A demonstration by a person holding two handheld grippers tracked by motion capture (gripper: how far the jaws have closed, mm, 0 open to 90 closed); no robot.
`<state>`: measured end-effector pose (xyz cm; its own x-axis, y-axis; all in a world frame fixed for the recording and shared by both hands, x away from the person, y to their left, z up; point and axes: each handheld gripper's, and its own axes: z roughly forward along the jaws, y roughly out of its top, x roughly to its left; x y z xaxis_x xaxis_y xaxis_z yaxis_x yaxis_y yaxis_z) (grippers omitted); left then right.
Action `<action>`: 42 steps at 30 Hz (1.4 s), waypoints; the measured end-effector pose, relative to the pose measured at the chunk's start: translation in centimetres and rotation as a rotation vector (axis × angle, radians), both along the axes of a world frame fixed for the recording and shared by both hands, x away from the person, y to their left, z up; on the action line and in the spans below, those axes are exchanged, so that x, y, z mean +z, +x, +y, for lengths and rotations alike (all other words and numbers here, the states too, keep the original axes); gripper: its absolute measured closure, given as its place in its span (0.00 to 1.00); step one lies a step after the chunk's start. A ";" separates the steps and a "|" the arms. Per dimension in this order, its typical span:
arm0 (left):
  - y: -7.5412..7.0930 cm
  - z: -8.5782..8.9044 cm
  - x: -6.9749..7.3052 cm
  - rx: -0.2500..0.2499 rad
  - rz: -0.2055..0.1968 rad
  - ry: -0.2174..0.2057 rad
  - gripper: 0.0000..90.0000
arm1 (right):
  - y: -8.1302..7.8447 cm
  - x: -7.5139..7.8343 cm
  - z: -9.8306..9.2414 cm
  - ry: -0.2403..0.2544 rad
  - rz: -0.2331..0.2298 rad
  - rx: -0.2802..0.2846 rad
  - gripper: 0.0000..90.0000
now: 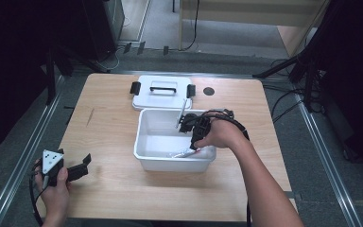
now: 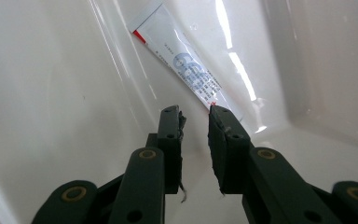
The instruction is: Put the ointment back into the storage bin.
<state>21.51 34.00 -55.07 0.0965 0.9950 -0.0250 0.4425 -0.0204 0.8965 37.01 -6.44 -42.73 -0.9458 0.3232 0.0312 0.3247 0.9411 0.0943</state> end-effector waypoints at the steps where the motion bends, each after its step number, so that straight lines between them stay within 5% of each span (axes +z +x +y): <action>1: 0.0 0.0 0.0 0.000 0.000 0.000 0.00 | 0.0 0.2 -0.1 0.005 -0.003 -0.003 0.84; 25: 0.0 -0.1 0.0 -0.003 0.001 0.001 0.00 | 0.0 6.3 -5.0 0.176 -0.077 -0.121 0.77; 42: 0.0 -0.1 0.0 0.001 0.000 -0.002 0.00 | 0.3 7.2 -8.9 0.206 -0.143 -0.214 0.67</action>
